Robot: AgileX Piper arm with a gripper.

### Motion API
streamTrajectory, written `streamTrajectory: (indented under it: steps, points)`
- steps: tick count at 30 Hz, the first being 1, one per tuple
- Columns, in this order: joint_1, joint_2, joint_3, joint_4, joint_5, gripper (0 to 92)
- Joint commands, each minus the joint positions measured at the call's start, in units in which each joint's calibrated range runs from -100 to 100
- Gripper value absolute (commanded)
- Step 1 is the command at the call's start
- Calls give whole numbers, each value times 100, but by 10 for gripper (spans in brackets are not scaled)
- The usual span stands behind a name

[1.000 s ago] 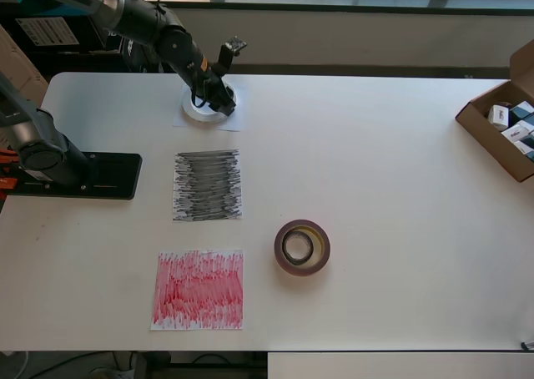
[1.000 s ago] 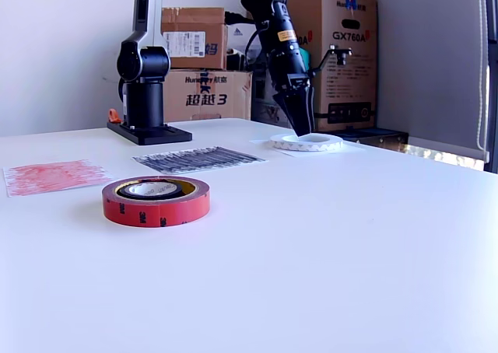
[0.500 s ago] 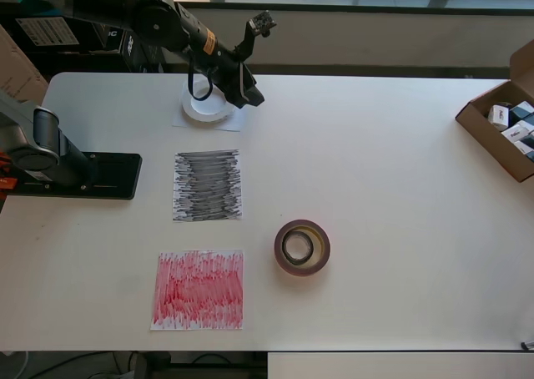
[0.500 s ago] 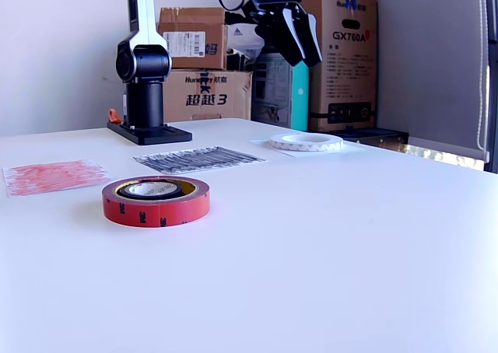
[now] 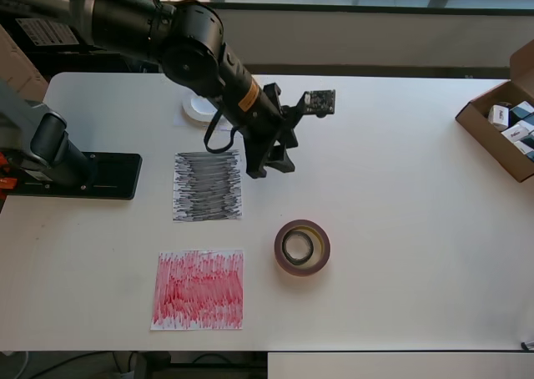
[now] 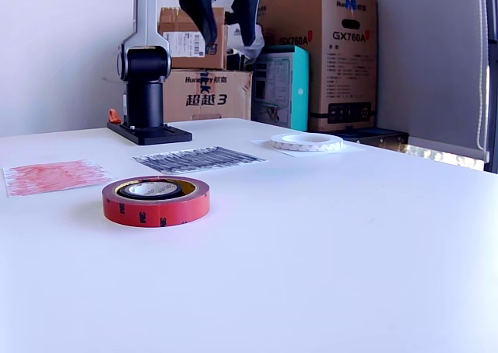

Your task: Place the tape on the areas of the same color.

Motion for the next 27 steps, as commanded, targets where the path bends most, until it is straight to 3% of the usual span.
streamTrajectory:
  steps: [1,10,17,27]
  points:
    - [-256,830,-459,259,-10,527]
    - [-154,1017,-422,268,14,527]
    - [-170,1737,-604,259,669,527]
    - [-178,2205,-686,268,1005,527]
